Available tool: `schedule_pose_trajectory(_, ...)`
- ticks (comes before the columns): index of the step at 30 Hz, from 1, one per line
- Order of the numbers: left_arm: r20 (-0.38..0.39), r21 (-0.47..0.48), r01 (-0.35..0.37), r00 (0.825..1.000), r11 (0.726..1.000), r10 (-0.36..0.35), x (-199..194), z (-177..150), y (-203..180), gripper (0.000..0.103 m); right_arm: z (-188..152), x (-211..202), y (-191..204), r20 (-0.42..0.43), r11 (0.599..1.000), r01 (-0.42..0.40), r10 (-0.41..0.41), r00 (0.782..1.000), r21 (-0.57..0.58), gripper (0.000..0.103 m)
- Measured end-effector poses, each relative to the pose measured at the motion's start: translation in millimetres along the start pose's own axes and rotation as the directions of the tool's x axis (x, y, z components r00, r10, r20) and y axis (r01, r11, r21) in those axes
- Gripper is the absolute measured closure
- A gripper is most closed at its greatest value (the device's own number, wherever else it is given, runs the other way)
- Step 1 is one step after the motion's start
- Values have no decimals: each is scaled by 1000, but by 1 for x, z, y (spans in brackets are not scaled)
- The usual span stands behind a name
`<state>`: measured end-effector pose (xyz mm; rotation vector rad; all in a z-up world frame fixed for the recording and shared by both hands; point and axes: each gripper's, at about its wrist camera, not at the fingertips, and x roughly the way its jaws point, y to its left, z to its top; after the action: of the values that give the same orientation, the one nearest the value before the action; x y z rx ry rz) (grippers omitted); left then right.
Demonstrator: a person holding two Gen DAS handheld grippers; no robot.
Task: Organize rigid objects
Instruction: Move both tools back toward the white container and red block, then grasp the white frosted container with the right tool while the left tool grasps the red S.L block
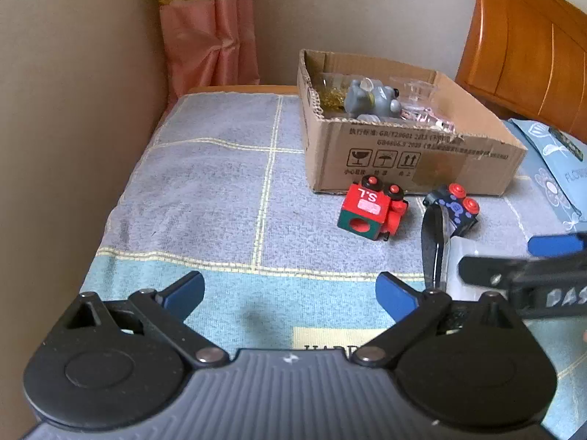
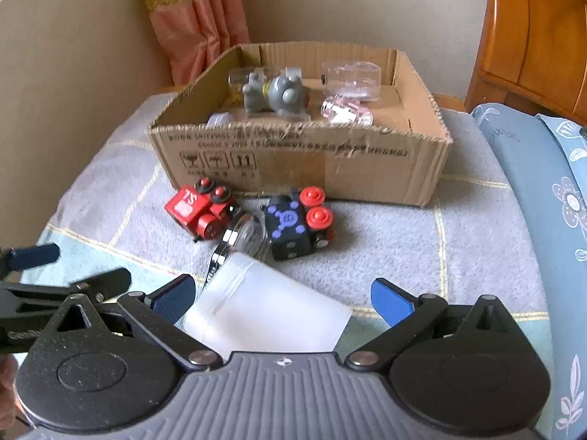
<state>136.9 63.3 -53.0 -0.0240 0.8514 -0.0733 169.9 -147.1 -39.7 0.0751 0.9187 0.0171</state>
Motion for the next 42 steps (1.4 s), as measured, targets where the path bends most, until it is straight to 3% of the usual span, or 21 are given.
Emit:
schedule_pose_trajectory(7,-30,-57,39,999,998,-41,3,-4,8,4,-8,2,-2,-4,1000,-17,17,1000,13,0)
schedule_pose_trajectory(17,-25,-66,27,999,997,-28,2,-5,8,4,-9,3,2,-13,1000,11,-11,1000,-4,0)
schedule_pose_trajectory(24,-34,-59,45,998,997,-47,5,-4,4,4,-16,-5,-25,-27,999,42,-41,999,22,0)
schedule_pose_trajectory(32,-73,40,64,995,997,-61,22,-4,-12,4,-43,3,-61,-105,994,95,-90,990,45,0)
schedule_pose_trajectory(37,-89,133,59,995,989,-48,33,-7,-19,0,-47,4,-57,-86,994,106,-106,991,-10,0)
schedule_pose_trajectory(42,-66,167,94,994,981,-84,34,-8,-14,0,-47,4,-57,-66,995,93,-94,993,-26,0)
